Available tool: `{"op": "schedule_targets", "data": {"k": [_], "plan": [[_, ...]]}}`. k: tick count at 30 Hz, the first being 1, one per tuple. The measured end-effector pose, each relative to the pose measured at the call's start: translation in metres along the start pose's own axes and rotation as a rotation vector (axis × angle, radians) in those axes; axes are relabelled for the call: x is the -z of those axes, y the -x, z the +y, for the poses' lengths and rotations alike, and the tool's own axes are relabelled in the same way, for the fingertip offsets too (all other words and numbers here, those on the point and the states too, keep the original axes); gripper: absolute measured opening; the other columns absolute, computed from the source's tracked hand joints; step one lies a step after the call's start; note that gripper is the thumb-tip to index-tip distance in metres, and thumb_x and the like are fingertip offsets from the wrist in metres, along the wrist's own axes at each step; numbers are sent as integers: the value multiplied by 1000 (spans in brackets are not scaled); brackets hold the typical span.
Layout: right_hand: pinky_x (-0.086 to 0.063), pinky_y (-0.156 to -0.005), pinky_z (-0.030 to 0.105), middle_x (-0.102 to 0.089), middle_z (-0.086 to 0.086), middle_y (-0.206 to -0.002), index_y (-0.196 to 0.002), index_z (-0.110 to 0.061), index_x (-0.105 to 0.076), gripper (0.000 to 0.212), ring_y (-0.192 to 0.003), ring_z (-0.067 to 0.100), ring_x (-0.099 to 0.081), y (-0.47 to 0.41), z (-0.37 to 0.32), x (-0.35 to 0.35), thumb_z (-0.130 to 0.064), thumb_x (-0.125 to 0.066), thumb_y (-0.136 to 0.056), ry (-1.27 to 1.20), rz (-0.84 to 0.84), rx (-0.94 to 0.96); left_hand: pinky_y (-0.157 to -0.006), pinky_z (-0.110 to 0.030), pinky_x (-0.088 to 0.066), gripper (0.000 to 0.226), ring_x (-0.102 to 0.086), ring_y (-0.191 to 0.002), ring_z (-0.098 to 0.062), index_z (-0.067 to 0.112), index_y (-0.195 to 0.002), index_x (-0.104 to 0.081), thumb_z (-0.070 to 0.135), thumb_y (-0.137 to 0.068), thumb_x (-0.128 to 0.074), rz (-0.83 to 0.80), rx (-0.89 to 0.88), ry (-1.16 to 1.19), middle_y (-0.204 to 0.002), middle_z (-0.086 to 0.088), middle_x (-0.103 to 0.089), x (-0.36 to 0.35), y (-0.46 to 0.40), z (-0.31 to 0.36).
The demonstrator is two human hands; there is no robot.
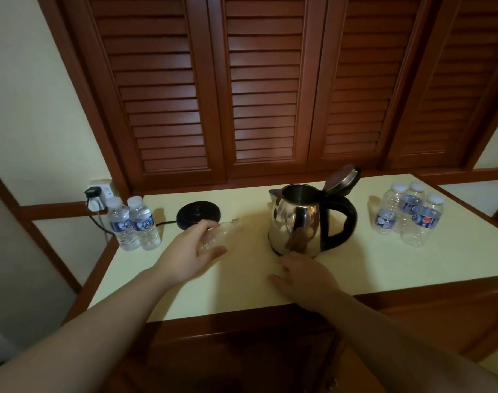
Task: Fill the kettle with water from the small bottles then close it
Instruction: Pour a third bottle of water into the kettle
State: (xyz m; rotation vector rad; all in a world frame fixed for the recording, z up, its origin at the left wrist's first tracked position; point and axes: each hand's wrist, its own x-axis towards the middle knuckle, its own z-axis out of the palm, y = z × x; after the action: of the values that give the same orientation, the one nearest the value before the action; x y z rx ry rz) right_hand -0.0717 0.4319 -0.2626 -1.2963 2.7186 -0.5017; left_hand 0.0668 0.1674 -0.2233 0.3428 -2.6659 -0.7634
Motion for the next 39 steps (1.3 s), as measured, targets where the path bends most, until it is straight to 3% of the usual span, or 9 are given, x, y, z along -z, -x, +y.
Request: {"op": "schedule_targets", "data": {"k": [3,9,12,15,22,27,30,33,39], "plan": [[-49,-100,40,-53,-1,-133,-136,-23,-55,58,-125,22,-54,-18,-27,-1,-66,-47,-97,50,-92,-10,-82,-26,-46,57,-60,-103,-6,35,-138,-51,57,-90,-71,-13,2,-24,-115,11,-62,3,13,-13],[-52,-83,35,-51,-9,-99,-101,-25,-53,30,-92,12,-55,-36,-34,-13,-55,-51,-100,1,-83,1,-89,-28,-53,61,-61,-98,-3,35,-140,-53,55,-87,-75,-31,-23,-19,-108,14,-62,-1,29,-30],[-45,-72,17,-60,-11,-95,-114,-25,-63,27,-85,4,-57,-37,-46,-4,-47,-59,-100,-304,118,-12,-88,-26,-52,59,-60,-100,-2,38,-141,-51,55,-89,-74,-34,-19,-21,-110,14,-62,-3,30,-31],[-46,-74,13,-64,-9,-100,-119,-25,-64,24,-91,4,-60,-36,-58,8,-41,-62,-101,-507,203,-4,-89,-25,-51,58,-59,-101,-1,40,-140,-50,56,-89,-73,-63,-37,16,-111,15,-61,-8,26,-27],[-54,-76,24,-68,-13,-103,-125,-30,-69,33,-88,7,-64,-30,-47,17,-49,-62,-98,-597,129,50,-87,-16,-47,58,-58,-102,2,39,-141,-51,57,-90,-72,-87,-122,19,-117,15,-61,-17,20,-13],[-57,-70,23,-69,-18,-103,-125,-32,-70,32,-86,9,-66,-18,-29,35,-46,-66,-97,-600,8,94,-88,-24,-52,59,-59,-99,1,40,-140,-53,58,-88,-73,-137,-156,-1,-112,18,-60,-25,16,-4],[-51,-66,19,-71,-7,-88,-105,-29,-72,23,-78,8,-69,-10,-21,41,-47,-59,-101,-520,-20,67,-87,-24,-52,60,-58,-98,0,43,-141,-51,61,-88,-71,-142,-175,-51,-114,19,-59,-32,14,10],[-53,-67,26,-68,-1,-78,-85,-27,-63,33,-68,9,-67,-1,-14,40,-48,-48,-105,-468,-26,-17,-88,-25,-52,62,-57,-99,-2,43,-143,-50,62,-88,-70,-161,-199,-82,-115,18,-57,-42,12,27],[-59,-63,24,-70,-4,-96,-114,-24,-68,23,-79,11,-71,18,18,54,-37,-72,-95,-614,8,-9,-83,-19,-50,58,-59,-97,0,48,-138,-53,61,-85,-74,-131,-192,11,-109,21,-60,-62,9,56]]}}
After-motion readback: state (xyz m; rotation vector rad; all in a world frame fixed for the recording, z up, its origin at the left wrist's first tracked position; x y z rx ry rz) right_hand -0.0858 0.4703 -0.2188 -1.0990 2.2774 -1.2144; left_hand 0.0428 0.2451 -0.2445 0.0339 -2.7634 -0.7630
